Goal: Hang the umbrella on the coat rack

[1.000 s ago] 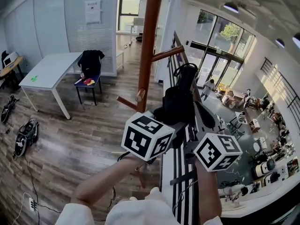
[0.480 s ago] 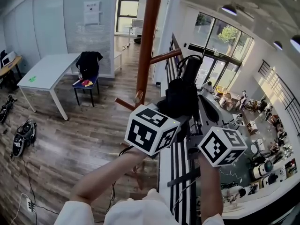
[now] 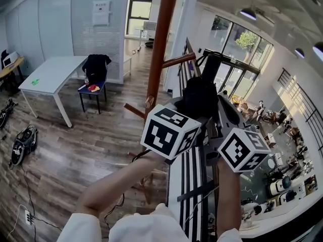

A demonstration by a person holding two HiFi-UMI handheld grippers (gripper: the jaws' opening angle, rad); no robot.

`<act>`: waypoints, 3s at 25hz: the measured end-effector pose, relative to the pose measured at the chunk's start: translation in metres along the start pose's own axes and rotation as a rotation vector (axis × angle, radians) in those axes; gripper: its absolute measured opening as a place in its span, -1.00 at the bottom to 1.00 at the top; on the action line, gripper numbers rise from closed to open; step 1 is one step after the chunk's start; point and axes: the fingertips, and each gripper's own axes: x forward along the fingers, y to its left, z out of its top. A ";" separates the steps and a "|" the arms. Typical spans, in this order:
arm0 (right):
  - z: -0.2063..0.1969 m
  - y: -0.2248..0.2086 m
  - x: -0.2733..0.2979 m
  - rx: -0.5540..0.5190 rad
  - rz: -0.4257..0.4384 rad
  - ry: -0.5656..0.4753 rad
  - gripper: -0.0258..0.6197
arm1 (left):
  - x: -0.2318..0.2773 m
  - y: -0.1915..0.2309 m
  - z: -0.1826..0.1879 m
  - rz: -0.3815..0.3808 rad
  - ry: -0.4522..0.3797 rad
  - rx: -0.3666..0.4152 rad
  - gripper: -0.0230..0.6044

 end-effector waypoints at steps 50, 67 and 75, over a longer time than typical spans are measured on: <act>-0.016 0.059 0.017 -0.077 0.070 0.051 -0.79 | -0.050 0.031 -0.011 0.069 -0.078 -0.112 -0.07; -0.053 0.059 0.015 -0.034 0.098 0.104 -0.79 | -0.055 0.036 -0.047 0.107 -0.046 -0.124 -0.07; -0.071 0.059 0.016 -0.012 0.113 0.128 -0.79 | -0.057 0.041 -0.064 0.116 -0.037 -0.141 -0.07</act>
